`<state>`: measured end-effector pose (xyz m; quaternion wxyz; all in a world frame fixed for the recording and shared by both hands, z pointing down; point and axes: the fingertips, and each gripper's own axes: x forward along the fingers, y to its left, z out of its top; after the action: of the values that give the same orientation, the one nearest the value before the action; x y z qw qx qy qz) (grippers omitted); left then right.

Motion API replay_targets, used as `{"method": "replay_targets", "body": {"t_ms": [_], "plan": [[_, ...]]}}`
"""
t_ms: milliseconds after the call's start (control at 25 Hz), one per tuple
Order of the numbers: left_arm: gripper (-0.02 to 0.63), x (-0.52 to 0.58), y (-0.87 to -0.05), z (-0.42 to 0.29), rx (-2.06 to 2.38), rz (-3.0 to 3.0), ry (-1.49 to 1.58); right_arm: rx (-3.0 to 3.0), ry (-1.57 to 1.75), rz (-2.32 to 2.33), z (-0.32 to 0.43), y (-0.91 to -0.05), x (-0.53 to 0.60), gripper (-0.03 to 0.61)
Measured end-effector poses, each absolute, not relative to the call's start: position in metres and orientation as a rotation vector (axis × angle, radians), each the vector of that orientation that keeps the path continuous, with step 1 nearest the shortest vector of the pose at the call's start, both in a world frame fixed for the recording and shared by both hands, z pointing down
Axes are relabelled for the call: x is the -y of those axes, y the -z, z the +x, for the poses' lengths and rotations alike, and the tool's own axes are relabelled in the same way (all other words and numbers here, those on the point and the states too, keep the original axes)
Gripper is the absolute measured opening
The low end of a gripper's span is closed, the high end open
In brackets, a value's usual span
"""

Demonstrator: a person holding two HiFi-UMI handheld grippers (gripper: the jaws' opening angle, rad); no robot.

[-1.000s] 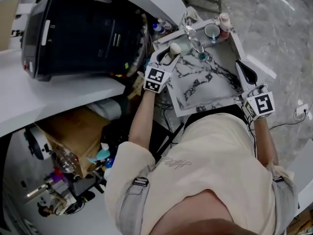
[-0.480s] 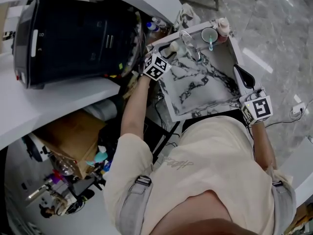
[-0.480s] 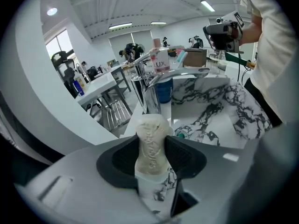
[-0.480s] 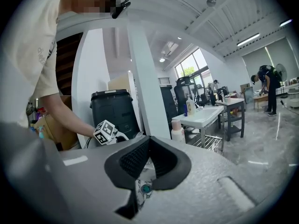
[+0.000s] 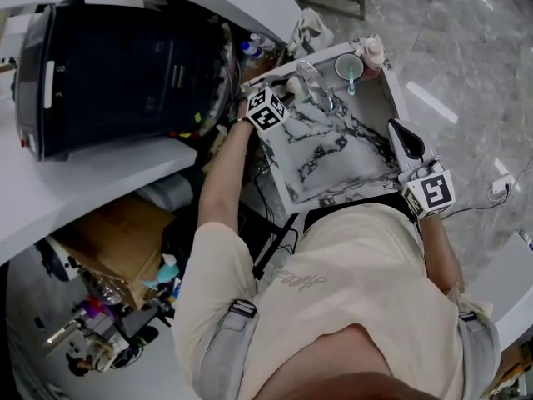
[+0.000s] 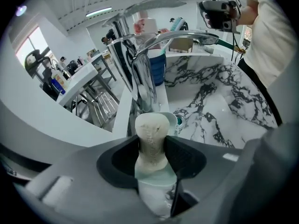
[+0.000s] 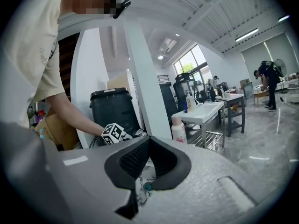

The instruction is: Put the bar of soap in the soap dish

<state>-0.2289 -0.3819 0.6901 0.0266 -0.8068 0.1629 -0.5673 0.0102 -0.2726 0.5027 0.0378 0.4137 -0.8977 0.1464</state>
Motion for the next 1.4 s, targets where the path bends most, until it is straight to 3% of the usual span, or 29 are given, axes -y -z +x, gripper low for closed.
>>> {"method": "replay_targets", "body": {"t_ms": [680,1000,1400], "plan": [[0.185,0.389,-0.700,-0.221,-0.493,-2.390,1.827,2.762,-0.445,1.273,0.016,-0.502,0.267,-0.005],[0.192,0.383,-0.646,-0.220,-0.888,-2.500,1.565,2.800,-0.378,1.218,0.008,-0.487,0.256,-0.005],[0.129,0.294,-0.580,-0.206,-1.303,-2.722,1.125,2.858,-0.247,1.115,-0.018,-0.461,0.232,-0.005]]}}
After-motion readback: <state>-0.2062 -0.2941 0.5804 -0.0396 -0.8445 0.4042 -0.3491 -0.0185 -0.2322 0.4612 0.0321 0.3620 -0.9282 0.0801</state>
